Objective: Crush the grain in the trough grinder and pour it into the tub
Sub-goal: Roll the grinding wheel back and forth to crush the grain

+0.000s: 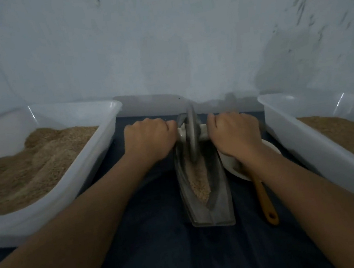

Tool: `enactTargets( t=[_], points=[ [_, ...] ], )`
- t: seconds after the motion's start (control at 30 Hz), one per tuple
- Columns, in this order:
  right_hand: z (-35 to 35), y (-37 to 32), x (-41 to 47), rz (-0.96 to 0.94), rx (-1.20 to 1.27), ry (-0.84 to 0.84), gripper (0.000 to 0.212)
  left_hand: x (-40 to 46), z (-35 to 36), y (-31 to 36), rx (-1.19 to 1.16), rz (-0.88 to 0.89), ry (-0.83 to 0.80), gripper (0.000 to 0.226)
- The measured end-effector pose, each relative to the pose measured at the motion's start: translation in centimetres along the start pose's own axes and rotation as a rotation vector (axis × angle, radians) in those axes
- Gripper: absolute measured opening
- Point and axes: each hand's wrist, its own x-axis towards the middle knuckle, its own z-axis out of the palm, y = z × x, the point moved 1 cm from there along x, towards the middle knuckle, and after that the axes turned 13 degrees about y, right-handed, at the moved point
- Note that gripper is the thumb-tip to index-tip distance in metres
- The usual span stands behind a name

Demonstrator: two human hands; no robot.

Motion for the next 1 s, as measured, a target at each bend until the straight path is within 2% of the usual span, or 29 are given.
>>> enactTargets(
  t=[0.17, 0.23, 0.33, 0.47, 0.67, 0.83, 0.9, 1.0],
  points=[
    [0.1, -0.5, 0.8, 0.028, 0.066, 0.021, 0.057, -0.3, 0.7, -0.2, -0.034, -0.013, 0.026, 0.02],
    [-0.7, -0.4, -0.1, -0.03, 0.003, 0.008, 0.049, -1.5, 0.0, 0.2, -0.029, 0.006, 0.094, 0.019],
    [-2.3, -0.2, -2.5, -0.059, 0.073, 0.038, 0.044, -3.7, -2.0, 0.6, -0.06, 0.014, 0.201, 0.019],
    [-4.7, 0.3, -5.8, -0.033, 0.237, 0.184, 0.047, -6.4, -4.1, 0.8, -0.232, -0.098, 0.263, 0.047],
    [-6.2, -0.1, -7.4, -0.071, 0.227, 0.17, 0.048, -8.9, -5.2, 0.6, -0.326, -0.123, 0.215, 0.054],
    [-3.8, 0.3, -5.9, -0.024, 0.258, 0.136, 0.052, -6.1, -3.8, 0.9, -0.217, -0.108, 0.241, 0.05],
    [-2.9, 0.5, -4.8, 0.007, 0.249, 0.11, 0.044, -4.3, -2.8, 1.0, -0.097, -0.056, 0.205, 0.038],
    [-1.7, 0.4, -3.0, -0.048, 0.09, 0.031, 0.035, -2.1, -1.8, 1.2, 0.028, 0.004, 0.16, 0.026]
  ],
)
